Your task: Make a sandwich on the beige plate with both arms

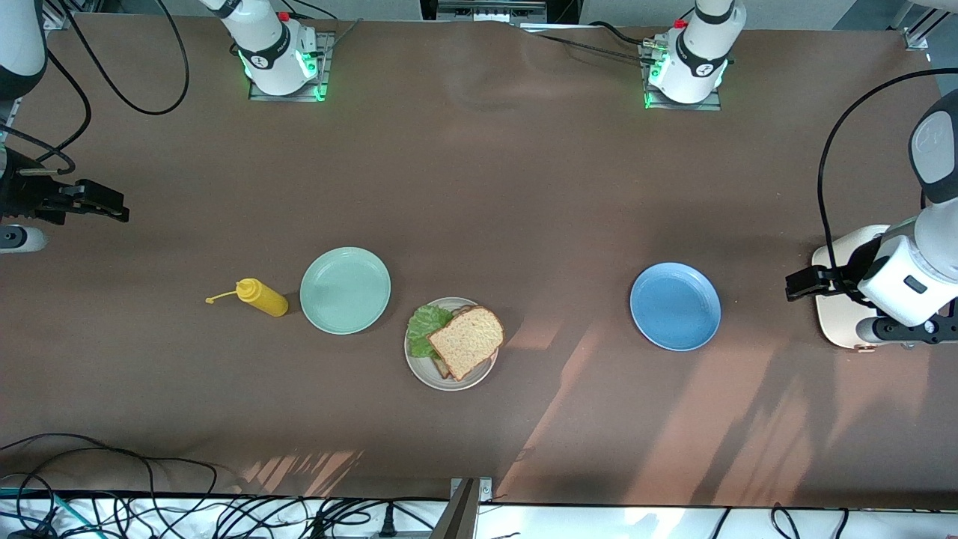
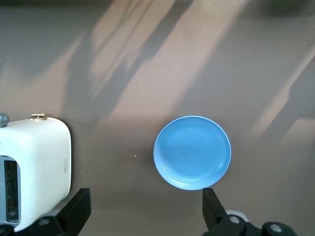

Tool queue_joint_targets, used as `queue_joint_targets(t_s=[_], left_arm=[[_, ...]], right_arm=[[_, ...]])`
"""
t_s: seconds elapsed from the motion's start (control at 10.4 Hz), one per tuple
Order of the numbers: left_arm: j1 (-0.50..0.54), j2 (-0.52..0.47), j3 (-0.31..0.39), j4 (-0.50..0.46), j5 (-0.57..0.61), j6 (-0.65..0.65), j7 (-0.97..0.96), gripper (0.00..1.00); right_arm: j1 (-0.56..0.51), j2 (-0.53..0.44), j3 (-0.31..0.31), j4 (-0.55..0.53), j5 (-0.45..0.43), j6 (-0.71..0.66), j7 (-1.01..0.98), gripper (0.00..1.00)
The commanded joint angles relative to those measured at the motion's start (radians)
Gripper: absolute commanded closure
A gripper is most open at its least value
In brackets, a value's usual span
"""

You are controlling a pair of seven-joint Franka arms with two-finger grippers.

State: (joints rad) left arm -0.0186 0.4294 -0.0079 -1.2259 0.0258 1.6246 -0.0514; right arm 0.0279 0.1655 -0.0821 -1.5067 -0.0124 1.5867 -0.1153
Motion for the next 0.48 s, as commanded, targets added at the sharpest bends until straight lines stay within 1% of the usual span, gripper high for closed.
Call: queue_joint_targets(t_s=[0.0, 0.39], left_arm=[[0.012, -0.017, -0.007, -0.007, -0.026, -0.009, 0.022, 0.01], [0.011, -0.015, -0.006, -0.007, -0.026, -0.008, 0.022, 0.01]], right_arm=[[-0.002, 0.002, 0.001, 0.01, 0.011, -0.002, 0.014, 0.0], [-0.003, 0.002, -0.001, 0.008, 0.012, -0.001, 0.014, 0.0]])
